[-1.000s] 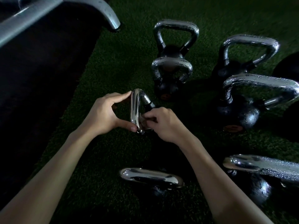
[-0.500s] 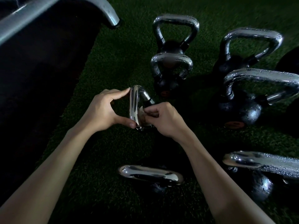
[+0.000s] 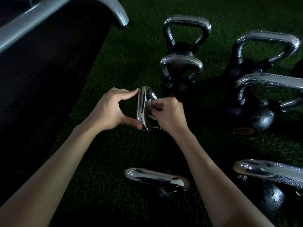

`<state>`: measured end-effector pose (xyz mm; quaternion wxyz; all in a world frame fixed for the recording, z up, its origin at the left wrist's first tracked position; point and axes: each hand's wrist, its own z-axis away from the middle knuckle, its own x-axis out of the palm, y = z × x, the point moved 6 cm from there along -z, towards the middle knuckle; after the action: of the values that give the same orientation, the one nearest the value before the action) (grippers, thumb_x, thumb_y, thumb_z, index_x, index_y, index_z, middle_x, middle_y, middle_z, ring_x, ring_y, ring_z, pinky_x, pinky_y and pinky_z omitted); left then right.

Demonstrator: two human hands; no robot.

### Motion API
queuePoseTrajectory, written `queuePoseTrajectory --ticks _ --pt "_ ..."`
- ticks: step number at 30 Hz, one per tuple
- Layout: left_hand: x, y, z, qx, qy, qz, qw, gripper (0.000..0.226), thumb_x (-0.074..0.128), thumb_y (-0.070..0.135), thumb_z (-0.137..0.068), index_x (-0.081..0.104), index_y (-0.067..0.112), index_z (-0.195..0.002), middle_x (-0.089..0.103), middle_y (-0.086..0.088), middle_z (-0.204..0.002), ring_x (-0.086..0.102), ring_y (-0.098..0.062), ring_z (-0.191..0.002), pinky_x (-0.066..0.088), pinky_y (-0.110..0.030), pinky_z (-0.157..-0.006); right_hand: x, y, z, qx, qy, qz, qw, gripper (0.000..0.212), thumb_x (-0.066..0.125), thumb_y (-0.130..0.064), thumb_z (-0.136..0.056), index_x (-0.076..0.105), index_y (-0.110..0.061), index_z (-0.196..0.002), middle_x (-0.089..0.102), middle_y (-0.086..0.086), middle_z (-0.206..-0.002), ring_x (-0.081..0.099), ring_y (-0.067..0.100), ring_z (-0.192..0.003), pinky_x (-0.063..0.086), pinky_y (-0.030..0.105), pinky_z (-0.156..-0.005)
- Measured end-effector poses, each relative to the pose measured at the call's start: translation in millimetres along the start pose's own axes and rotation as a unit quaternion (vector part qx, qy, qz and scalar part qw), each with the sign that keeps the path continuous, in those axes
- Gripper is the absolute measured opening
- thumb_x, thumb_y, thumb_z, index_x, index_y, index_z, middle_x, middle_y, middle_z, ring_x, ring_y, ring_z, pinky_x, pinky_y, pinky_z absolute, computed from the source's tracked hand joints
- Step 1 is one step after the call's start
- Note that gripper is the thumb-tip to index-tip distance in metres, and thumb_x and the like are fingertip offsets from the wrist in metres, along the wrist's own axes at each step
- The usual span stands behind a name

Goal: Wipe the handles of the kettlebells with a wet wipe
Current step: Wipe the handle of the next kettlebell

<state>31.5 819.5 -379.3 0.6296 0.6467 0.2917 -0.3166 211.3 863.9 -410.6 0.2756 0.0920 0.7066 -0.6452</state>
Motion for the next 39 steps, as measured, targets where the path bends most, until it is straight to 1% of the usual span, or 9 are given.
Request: queuePoseTrajectory --ticks 3,6,14,19,23,28,31,35,39 --pt "2.5 3.0 3.3 0.006 -0.005 0.002 1.0 0.123 0.085 0.062 -0.036 0.051 0.027 -0.149 0.053 0.025 -0.13 0.039 0.002 -0.128 0.024 -0.004 -0.101 0.5 -6.6 -13.0 -0.021 0.045 0.049 0.998 0.016 0.072 -0.009 -0.086 0.08 -0.022 -0.088 0.077 -0.007 -0.08 0.073 0.009 -0.075 0.061 0.034 -0.069" --pt "3.4 3.1 4.1 0.005 0.0 0.005 1.0 0.124 0.084 0.066 -0.036 0.05 0.027 -0.149 0.053 0.02 -0.134 0.036 0.001 -0.132 0.02 0.001 -0.101 -1.4 -12.3 -18.6 -0.038 0.086 0.075 0.993 0.019 0.07 -0.007 -0.084 0.08 -0.021 -0.091 0.077 -0.003 -0.08 0.073 0.017 -0.074 0.059 0.035 -0.067" --pt "3.4 2.4 4.9 0.008 -0.003 -0.002 1.0 0.125 0.082 0.07 -0.036 0.049 0.03 -0.15 0.05 0.021 -0.134 0.032 0.004 -0.132 0.017 0.003 -0.101 -0.7 -3.6 -17.6 -0.004 0.095 0.135 0.986 0.012 0.068 -0.01 -0.083 0.069 -0.014 -0.071 0.063 -0.002 -0.059 0.06 0.016 -0.051 0.051 0.034 -0.045" --pt "3.2 0.9 4.2 0.0 -0.013 -0.006 1.0 0.126 0.084 0.069 -0.038 0.046 0.031 -0.152 0.049 0.02 -0.138 0.031 0.005 -0.134 0.019 0.001 -0.102 -6.1 -6.3 -20.7 -0.021 0.132 0.106 0.985 0.006 0.07 -0.012 -0.082 0.075 -0.012 -0.079 0.071 0.0 -0.068 0.067 0.017 -0.061 0.057 0.037 -0.057" --pt "4.3 2.7 2.8 -0.011 -0.034 -0.001 0.999 0.126 0.086 0.067 -0.043 0.04 0.033 -0.155 0.046 0.022 -0.141 0.028 0.008 -0.135 0.021 -0.005 -0.103 -12.2 -6.0 -14.6 0.01 0.104 0.125 0.987 0.008 0.071 -0.011 -0.084 0.077 -0.013 -0.08 0.071 0.0 -0.07 0.067 0.017 -0.063 0.058 0.034 -0.059" --pt "-0.4 29.6 -22.9 0.0 -0.116 -0.039 0.992 0.126 0.089 0.06 -0.044 0.035 0.039 -0.156 0.036 0.025 -0.135 0.026 0.006 -0.131 0.025 -0.022 -0.111 -76.4 -16.2 -4.9 0.051 0.183 0.165 0.968 0.018 0.075 -0.034 -0.085 0.077 -0.017 -0.078 0.072 0.001 -0.07 0.068 0.024 -0.068 0.049 0.027 -0.058" --pt "-3.5 49.2 -44.6 -0.009 -0.21 -0.064 0.976 0.118 0.096 0.042 -0.057 0.031 0.051 -0.154 0.028 0.02 -0.147 0.024 -0.001 -0.134 0.026 -0.029 -0.11 -121.0 -27.1 2.7 0.076 0.137 0.2 0.967 0.014 0.078 -0.032 -0.084 0.08 -0.018 -0.083 0.073 0.006 -0.076 0.063 0.026 -0.068 0.048 0.028 -0.057" --pt "0.9 83.5 -59.3 0.033 -0.305 -0.095 0.947 0.11 0.093 0.024 -0.069 0.029 0.049 -0.155 0.025 0.027 -0.141 0.021 0.003 -0.13 0.022 -0.023 -0.108 -153.3 -35.0 3.0 0.073 0.064 0.237 0.967 0.004 0.077 -0.022 -0.085 0.08 -0.021 -0.084 0.072 0.005 -0.079 0.061 0.018 -0.067 0.036 0.017 -0.048" --pt "13.3 105.7 -54.8 0.075 -0.33 -0.141 0.931 0.111 0.093 0.025 -0.069 0.028 0.045 -0.157 0.033 0.027 -0.15 0.022 0.013 -0.131 0.022 -0.012 -0.109 -163.9 -29.5 -5.6 0.055 0.054 0.254 0.964 0.007 0.077 -0.02 -0.084 0.081 -0.025 -0.089 0.076 0.004 -0.09 0.069 0.023 -0.086 0.043 0.023 -0.064"
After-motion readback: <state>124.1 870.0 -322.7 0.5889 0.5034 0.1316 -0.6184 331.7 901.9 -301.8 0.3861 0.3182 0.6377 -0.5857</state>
